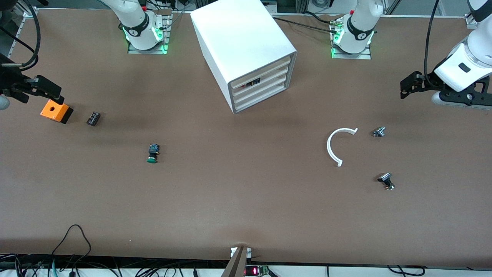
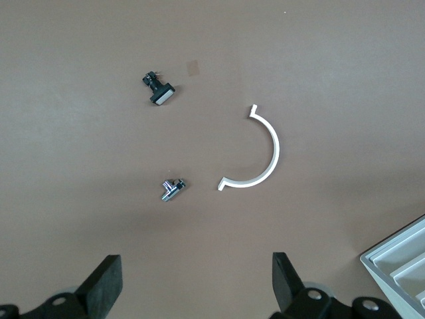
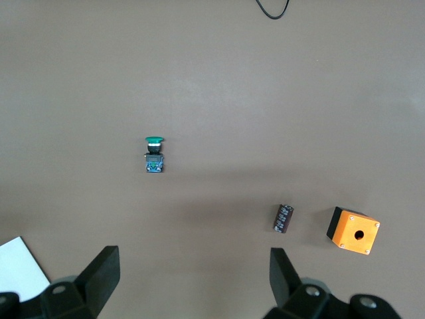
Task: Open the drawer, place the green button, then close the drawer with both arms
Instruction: 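Reach the right gripper to the green button while the left gripper nears the drawer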
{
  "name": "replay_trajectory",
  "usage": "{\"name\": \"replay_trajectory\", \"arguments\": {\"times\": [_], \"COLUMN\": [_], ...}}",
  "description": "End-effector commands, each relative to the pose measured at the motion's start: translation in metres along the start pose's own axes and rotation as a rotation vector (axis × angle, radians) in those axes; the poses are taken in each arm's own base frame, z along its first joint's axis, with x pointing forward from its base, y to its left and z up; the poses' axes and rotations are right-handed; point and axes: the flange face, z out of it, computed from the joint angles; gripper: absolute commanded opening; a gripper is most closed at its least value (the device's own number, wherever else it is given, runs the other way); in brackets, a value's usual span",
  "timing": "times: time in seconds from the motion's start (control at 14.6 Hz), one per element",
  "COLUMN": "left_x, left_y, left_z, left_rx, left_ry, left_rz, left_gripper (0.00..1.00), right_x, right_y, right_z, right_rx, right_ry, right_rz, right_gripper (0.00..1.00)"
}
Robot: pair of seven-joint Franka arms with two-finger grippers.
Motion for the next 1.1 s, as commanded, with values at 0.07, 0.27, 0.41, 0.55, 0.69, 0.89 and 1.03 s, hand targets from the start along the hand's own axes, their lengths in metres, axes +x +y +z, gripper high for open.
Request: {"name": "replay_trajectory", "arguments": {"times": [0.07, 0.27, 0.41, 0.55, 0.69, 0.89, 1.03], "left_x": [-0.006, -0.006, -0.006, -0.009, -0.010, -0.007, -0.007], "left_y": [0.001, 0.001, 0.001, 0.002, 0.002, 0.003, 0.010], "left_z": [-0.007, -0.007, -0.007, -0.004, -0.003, -0.006, -0.006], "left_rx": [-0.010, -0.010, -0.010, -0.019, -0.023, -0.028, -0.031], "left_ry": [0.000, 0.000, 0.000, -0.030, -0.041, -0.053, -0.090], "left_rz": [0.025, 0.019, 0.015, 0.016, 0.018, 0.028, 0.044], "left_gripper": [0.99, 0.99, 0.99, 0.99, 0.99, 0.99, 0.99], "right_x": [0.004, 0.004, 0.004, 0.005, 0.005, 0.012, 0.017], "right_y": [-0.002, -0.002, -0.002, -0.002, -0.003, -0.012, -0.029], "right_z": [-0.003, -0.003, -0.003, 0.000, 0.000, 0.016, 0.028], "right_rx": [0.009, 0.009, 0.008, 0.009, 0.010, 0.059, 0.058], "right_ry": [0.001, -0.001, -0.001, -0.005, -0.006, -0.033, -0.045], "right_rz": [-0.005, -0.008, -0.008, -0.009, -0.002, -0.008, -0.033], "right_gripper": [1.00, 1.00, 1.00, 1.00, 1.00, 1.00, 1.00]}}
